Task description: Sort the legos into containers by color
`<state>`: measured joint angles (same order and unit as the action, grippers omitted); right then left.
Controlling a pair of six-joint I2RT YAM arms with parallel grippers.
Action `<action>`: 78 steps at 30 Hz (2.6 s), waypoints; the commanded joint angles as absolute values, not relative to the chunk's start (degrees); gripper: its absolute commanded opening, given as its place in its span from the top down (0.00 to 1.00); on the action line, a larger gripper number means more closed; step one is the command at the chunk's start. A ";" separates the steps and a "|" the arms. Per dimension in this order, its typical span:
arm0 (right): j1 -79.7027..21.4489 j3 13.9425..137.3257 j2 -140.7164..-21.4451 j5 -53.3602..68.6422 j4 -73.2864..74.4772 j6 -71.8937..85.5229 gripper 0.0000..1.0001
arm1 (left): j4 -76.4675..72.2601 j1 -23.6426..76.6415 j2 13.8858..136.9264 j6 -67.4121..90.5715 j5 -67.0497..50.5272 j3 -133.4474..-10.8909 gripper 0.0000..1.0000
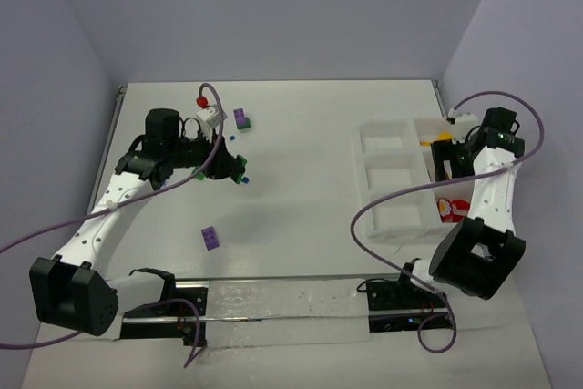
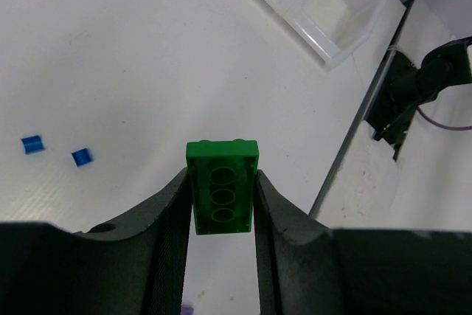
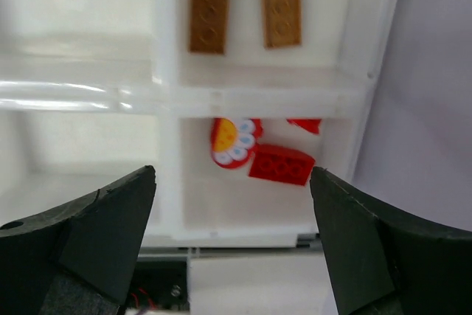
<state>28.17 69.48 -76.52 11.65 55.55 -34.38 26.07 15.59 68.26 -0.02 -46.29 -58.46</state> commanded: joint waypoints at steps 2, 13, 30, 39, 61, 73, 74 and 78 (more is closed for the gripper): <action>15.58 71.81 -66.64 25.09 53.64 -27.46 0.07 | 16.79 15.38 65.74 10.18 -49.31 -57.91 1.00; -8.69 61.54 -62.69 32.71 18.22 14.83 0.01 | 7.61 18.37 66.27 15.89 -35.08 -58.79 1.00; -28.18 81.67 -86.46 20.17 8.16 19.09 0.02 | -3.12 18.50 91.01 62.00 -21.09 -75.02 1.00; -30.80 88.52 -96.80 19.56 7.86 20.89 0.10 | -6.68 19.68 94.07 65.68 -23.60 -76.53 0.98; -30.94 95.80 -103.71 19.94 7.20 15.57 0.88 | -10.02 20.13 94.21 65.83 -27.60 -75.14 0.92; -21.90 85.98 -93.77 17.13 11.72 9.31 1.00 | 3.77 15.91 95.77 41.51 -19.43 -85.16 0.01; -19.43 84.02 -92.16 16.27 12.64 8.22 1.00 | 8.37 16.25 96.38 35.04 -15.67 -88.43 0.01; -7.71 77.93 -87.46 13.92 17.89 2.81 1.00 | 20.70 17.25 99.01 26.14 -3.77 -95.20 0.01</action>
